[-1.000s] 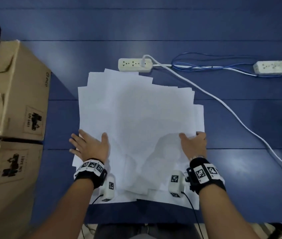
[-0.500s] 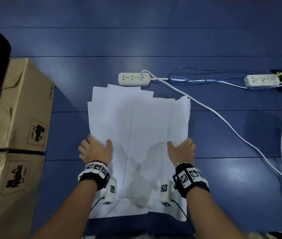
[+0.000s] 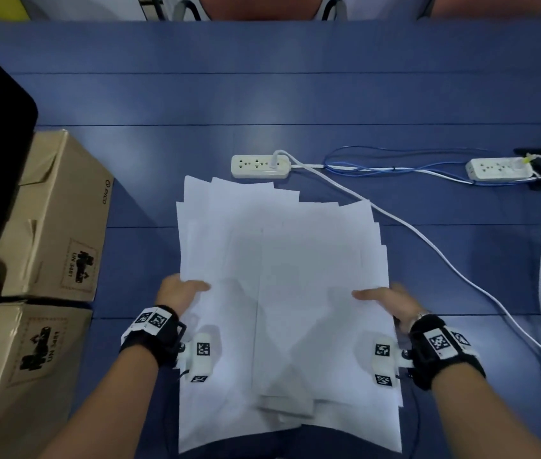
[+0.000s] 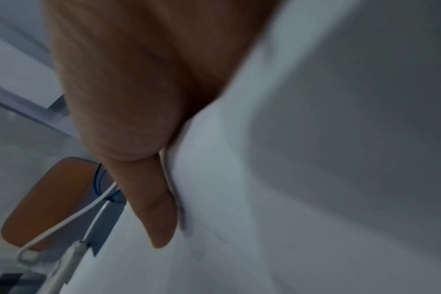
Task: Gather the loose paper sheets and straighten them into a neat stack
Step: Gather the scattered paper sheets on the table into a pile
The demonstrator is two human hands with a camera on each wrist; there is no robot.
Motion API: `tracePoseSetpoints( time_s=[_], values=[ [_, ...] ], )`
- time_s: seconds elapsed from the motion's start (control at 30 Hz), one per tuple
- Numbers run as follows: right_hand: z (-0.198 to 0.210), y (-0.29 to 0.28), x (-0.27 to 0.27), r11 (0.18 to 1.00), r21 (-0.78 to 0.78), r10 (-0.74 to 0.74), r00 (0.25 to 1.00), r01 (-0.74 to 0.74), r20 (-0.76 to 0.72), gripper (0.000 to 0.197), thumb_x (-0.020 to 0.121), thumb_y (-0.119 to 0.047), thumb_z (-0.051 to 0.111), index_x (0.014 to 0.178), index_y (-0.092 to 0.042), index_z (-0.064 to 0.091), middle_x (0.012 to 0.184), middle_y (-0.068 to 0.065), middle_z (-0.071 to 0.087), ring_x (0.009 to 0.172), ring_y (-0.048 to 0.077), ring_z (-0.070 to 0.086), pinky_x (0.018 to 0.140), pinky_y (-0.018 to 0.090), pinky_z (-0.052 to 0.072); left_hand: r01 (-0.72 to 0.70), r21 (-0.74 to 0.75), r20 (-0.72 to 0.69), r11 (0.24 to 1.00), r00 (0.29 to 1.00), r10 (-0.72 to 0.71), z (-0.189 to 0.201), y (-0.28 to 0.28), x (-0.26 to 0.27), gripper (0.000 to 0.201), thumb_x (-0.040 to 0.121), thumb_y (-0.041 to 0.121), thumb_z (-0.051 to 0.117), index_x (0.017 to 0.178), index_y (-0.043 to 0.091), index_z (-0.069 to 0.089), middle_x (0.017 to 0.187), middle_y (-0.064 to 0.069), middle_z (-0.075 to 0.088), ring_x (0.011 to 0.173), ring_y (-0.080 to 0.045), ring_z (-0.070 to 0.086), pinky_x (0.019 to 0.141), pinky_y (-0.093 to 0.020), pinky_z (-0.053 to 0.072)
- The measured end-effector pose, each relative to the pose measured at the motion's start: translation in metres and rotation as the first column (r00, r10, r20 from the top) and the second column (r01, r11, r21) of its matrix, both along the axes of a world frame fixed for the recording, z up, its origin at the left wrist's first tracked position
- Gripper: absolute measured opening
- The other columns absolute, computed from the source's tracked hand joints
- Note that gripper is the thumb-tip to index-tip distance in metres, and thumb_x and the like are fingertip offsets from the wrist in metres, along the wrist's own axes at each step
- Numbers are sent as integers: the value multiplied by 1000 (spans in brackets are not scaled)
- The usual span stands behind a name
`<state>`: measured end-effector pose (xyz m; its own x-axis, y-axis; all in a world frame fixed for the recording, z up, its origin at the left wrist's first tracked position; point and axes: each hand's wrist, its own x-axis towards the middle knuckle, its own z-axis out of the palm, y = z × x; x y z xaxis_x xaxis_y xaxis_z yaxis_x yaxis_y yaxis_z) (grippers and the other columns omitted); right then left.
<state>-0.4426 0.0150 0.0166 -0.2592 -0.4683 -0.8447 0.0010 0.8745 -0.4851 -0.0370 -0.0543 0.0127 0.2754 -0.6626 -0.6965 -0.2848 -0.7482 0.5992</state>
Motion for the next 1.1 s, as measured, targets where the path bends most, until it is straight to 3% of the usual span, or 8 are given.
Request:
tracePoseSetpoints(
  time_s=[0.17, 0.3, 0.4, 0.57, 0.7, 0.8, 0.93, 1.1],
  values=[
    [11, 3, -1, 976, -201, -107, 989, 84, -106, 26, 68, 3, 81, 93, 0, 76, 98, 19, 76, 83, 29, 71, 83, 40, 56, -39, -67, -162, 997, 986, 28, 15, 5, 9, 29, 75, -8, 76, 101, 2, 75, 104, -17, 78, 95, -35, 72, 81, -38, 58],
    [11, -2, 15, 983, -164, -81, 997, 81, 8, 41, 63, 2, 84, 101, -5, 71, 97, 14, 77, 89, 33, 73, 78, 41, 59, -24, 66, -289, 998, 956, 42, 15, 10, 0, 40, 73, -3, 80, 111, 4, 72, 107, -14, 78, 94, -32, 74, 81, -39, 58],
    [12, -5, 13, 995, -76, -64, 994, 71, 84, 46, 62, -5, 86, 106, -2, 71, 96, 15, 78, 90, 34, 73, 85, 43, 57, 26, 214, -369, 977, 928, 56, 11, 11, 2, 59, 61, 13, 91, 116, 2, 73, 111, -18, 77, 104, -37, 73, 102, -52, 52],
    [15, 4, 1, 995, 63, 52, 963, -71, 263, 44, 69, -18, 85, 108, -1, 73, 105, 21, 75, 97, 39, 72, 90, 47, 55, 212, 230, -359, 950, 926, -119, 19, 14, -3, 34, 78, 6, 81, 111, 2, 74, 107, -8, 76, 93, -11, 66, 74, -20, 45],
    [8, 12, -7, 1000, 2, -10, 940, 10, 340, 46, 73, -10, 81, 117, -1, 70, 115, 21, 72, 107, 40, 68, 100, 53, 49, 156, 274, -508, 949, 861, 5, 28, 17, 5, 43, 70, 6, 82, 112, 0, 76, 115, -19, 75, 107, -38, 71, 102, -47, 52],
    [7, 18, -9, 996, 54, -85, 904, 68, 420, 43, 77, -16, 80, 118, -6, 71, 119, 19, 71, 113, 41, 65, 103, 55, 46, 96, 323, -509, 942, 856, 87, 22, 16, 13, 47, 70, 9, 82, 115, -2, 73, 118, -21, 70, 104, -38, 68, 97, -48, 53],
    [0, 13, -2, 1000, 14, -2, 962, -2, 274, 39, 78, -9, 78, 115, 1, 69, 108, 20, 75, 98, 38, 72, 84, 43, 56, 100, 283, -339, 954, 941, 2, 12, 11, 4, 32, 79, 8, 82, 108, 1, 71, 111, -6, 64, 117, -22, 55, 100, -39, 43],
    [-10, 10, -2, 994, -58, -81, 968, 97, 236, 38, 74, 5, 79, 111, 2, 68, 102, 19, 76, 92, 35, 74, 90, 49, 55, 91, 223, -280, 971, 960, -25, -7, -3, 11, 50, 70, -3, 85, 116, -10, 66, 117, -25, 71, 115, -43, 65, 107, -57, 45]
  ],
)
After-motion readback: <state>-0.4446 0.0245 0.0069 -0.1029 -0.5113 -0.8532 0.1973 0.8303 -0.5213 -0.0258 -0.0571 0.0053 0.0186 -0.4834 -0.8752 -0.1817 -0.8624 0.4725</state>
